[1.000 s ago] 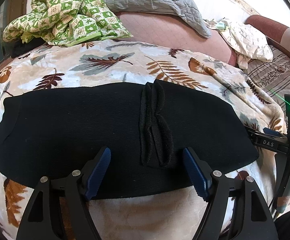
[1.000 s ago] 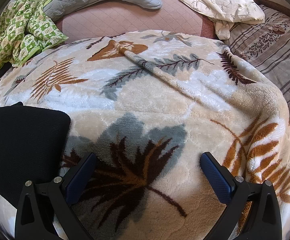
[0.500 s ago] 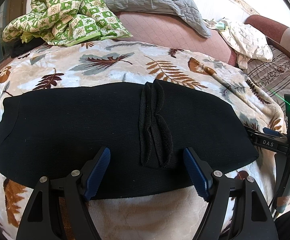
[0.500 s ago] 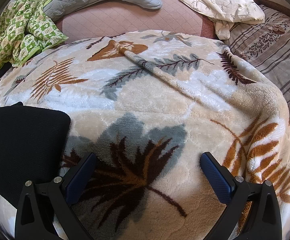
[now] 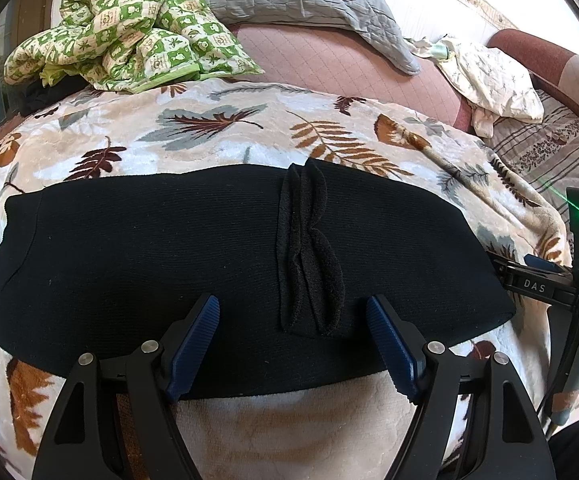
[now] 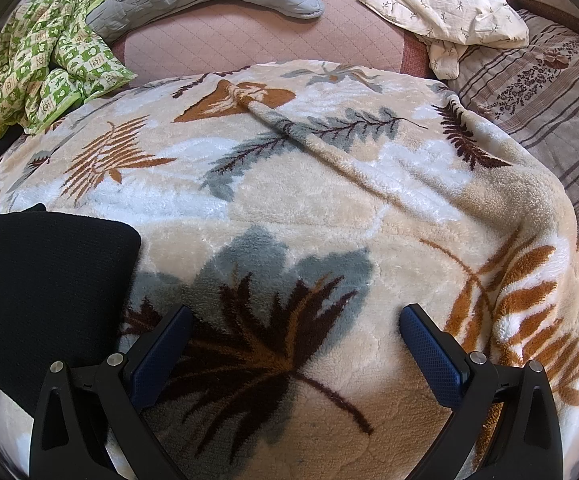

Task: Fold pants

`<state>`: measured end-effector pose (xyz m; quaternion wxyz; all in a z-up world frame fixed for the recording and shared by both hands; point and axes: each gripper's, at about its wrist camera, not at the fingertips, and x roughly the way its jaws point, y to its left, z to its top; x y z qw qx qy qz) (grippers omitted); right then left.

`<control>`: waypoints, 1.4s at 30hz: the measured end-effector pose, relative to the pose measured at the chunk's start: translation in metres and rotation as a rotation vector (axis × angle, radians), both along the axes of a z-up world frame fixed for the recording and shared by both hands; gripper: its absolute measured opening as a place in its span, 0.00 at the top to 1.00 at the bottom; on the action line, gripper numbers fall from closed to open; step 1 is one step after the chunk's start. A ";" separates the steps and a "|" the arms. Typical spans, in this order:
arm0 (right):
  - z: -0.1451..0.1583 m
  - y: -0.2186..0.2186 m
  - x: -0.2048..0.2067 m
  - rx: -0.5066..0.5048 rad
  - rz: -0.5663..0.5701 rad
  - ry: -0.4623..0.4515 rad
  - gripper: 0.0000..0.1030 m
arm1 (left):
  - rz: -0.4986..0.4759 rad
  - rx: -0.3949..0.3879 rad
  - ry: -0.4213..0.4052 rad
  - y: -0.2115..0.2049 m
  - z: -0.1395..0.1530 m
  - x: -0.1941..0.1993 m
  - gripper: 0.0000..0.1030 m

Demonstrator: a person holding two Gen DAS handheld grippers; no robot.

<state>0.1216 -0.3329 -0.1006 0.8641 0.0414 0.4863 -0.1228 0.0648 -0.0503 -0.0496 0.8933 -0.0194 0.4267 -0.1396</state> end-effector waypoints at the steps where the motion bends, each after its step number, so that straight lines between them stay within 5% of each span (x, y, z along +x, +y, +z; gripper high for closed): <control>1: 0.000 0.000 0.000 0.000 0.000 0.000 0.01 | 0.000 -0.002 0.000 0.000 0.000 0.000 0.26; 29: 0.003 0.001 0.004 0.000 0.019 0.058 0.01 | -0.049 0.014 0.002 -0.006 -0.003 0.008 0.08; 37: 0.019 0.004 -0.008 0.001 0.007 0.099 0.01 | -0.057 -0.010 -0.018 0.005 0.018 -0.002 0.16; 42: 0.079 0.014 -0.041 0.001 0.047 -0.170 0.00 | -0.013 -0.089 -0.125 0.053 0.042 -0.038 0.15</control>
